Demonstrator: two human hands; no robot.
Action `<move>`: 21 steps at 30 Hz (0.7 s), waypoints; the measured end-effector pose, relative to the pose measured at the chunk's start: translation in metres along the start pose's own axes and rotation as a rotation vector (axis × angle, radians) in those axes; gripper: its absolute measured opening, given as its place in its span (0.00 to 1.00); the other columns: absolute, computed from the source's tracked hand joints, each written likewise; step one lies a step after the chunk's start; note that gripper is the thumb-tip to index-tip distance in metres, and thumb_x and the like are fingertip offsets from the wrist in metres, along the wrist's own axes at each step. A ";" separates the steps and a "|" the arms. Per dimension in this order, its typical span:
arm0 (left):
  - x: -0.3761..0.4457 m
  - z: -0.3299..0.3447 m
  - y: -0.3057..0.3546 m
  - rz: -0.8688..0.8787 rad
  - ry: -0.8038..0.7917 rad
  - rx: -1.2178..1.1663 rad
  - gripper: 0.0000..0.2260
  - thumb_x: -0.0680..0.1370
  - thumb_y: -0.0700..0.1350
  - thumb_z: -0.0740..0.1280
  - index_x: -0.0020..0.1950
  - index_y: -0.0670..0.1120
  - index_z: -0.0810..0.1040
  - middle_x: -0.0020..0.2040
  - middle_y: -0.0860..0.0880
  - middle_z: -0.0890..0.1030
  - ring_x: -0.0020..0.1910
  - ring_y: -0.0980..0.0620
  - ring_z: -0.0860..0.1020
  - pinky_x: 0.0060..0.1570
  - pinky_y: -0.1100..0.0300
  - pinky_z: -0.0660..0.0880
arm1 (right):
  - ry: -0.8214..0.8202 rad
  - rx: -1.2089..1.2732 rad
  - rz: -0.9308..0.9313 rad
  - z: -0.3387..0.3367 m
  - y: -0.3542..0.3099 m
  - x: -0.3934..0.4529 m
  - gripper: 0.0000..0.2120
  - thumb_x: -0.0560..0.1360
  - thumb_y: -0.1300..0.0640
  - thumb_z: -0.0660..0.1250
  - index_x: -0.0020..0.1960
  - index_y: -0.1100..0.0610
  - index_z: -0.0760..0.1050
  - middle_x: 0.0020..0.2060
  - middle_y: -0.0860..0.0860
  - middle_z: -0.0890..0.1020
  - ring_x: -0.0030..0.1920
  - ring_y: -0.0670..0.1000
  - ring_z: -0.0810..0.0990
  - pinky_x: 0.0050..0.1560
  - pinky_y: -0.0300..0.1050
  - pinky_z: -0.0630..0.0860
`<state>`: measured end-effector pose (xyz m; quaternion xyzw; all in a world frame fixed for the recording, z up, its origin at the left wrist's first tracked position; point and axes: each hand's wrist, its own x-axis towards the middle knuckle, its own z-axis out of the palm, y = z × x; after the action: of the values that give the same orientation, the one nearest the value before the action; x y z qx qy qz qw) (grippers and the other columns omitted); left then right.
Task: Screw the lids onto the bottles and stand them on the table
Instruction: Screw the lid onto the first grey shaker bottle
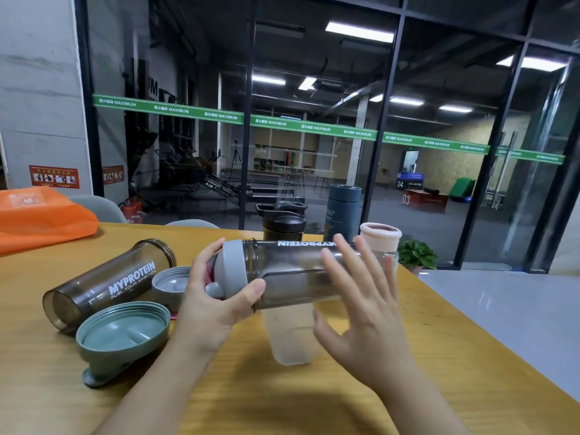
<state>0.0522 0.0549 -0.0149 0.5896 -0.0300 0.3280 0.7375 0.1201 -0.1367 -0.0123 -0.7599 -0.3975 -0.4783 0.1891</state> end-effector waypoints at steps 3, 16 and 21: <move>0.001 -0.001 0.000 -0.007 0.014 0.013 0.36 0.54 0.48 0.78 0.58 0.67 0.70 0.53 0.58 0.76 0.52 0.48 0.80 0.41 0.48 0.82 | 0.094 0.214 0.185 -0.003 0.018 -0.006 0.30 0.72 0.50 0.62 0.73 0.49 0.61 0.71 0.47 0.67 0.73 0.49 0.62 0.74 0.45 0.53; -0.003 -0.002 0.000 0.083 -0.154 0.236 0.37 0.54 0.55 0.77 0.59 0.74 0.68 0.60 0.60 0.74 0.59 0.52 0.76 0.50 0.53 0.80 | -0.292 1.217 1.238 -0.017 0.022 0.005 0.30 0.72 0.31 0.52 0.53 0.54 0.77 0.35 0.55 0.82 0.25 0.53 0.74 0.27 0.42 0.63; -0.010 0.002 0.015 0.096 -0.219 0.230 0.43 0.47 0.70 0.76 0.61 0.76 0.64 0.61 0.59 0.72 0.48 0.61 0.79 0.37 0.67 0.77 | -0.206 1.257 1.154 -0.022 0.022 0.006 0.20 0.75 0.39 0.57 0.54 0.54 0.74 0.36 0.55 0.81 0.24 0.52 0.72 0.23 0.41 0.65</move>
<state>0.0374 0.0497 -0.0057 0.7004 -0.1007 0.2978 0.6408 0.1262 -0.1621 0.0049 -0.6369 -0.1550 0.0729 0.7517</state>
